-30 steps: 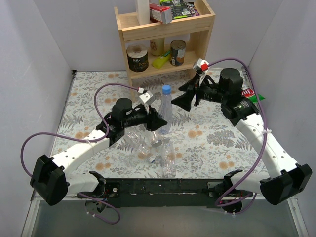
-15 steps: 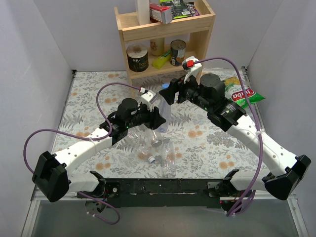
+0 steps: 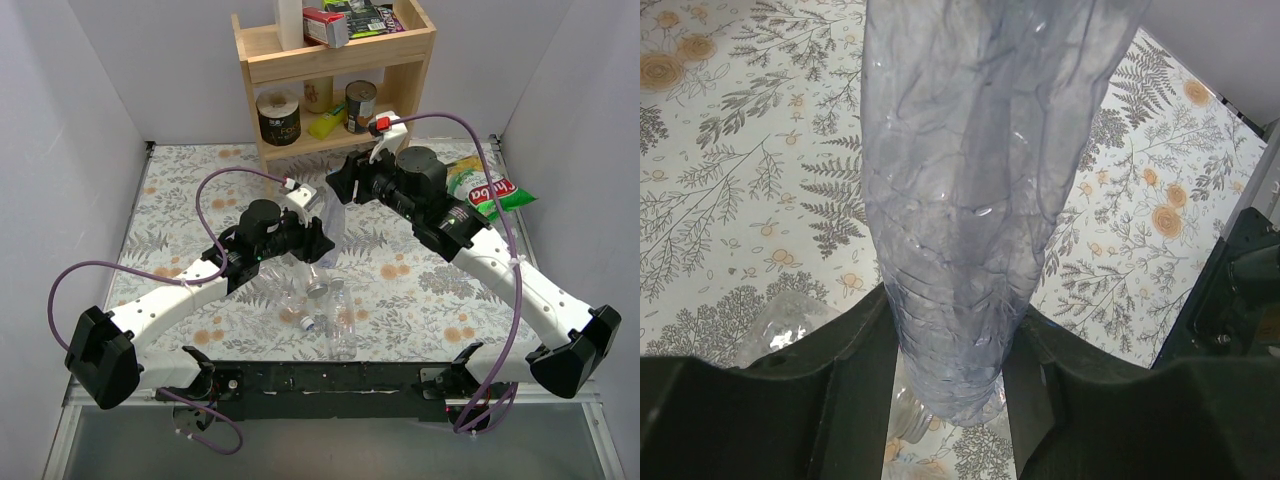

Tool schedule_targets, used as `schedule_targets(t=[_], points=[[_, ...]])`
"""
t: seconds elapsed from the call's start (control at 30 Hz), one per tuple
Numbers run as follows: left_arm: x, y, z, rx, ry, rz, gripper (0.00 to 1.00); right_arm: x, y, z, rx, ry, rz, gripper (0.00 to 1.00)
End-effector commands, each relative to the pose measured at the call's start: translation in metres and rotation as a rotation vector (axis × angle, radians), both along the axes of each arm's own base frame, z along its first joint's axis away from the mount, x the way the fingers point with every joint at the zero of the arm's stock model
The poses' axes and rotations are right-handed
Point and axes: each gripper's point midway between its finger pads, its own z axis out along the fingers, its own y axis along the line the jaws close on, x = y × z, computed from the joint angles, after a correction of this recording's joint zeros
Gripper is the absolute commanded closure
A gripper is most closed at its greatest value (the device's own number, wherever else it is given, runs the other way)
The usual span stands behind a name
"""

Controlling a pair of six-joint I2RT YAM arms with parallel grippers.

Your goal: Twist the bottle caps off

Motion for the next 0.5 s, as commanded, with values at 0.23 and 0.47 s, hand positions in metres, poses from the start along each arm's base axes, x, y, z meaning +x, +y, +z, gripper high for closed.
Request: schedule_targets(t=[0.23, 0.47], points=[[0.003, -0.004, 0.021, -0.013, -0.059, -0.001, 0.94, -0.001, 0.014, 0.027, 0.068, -0.041, 0.048, 0.58], [-0.007, -0.011, 0.025, -0.051, -0.048, -0.057, 0.94, -0.007, 0.017, 0.024, 0.077, -0.04, 0.126, 0.99]])
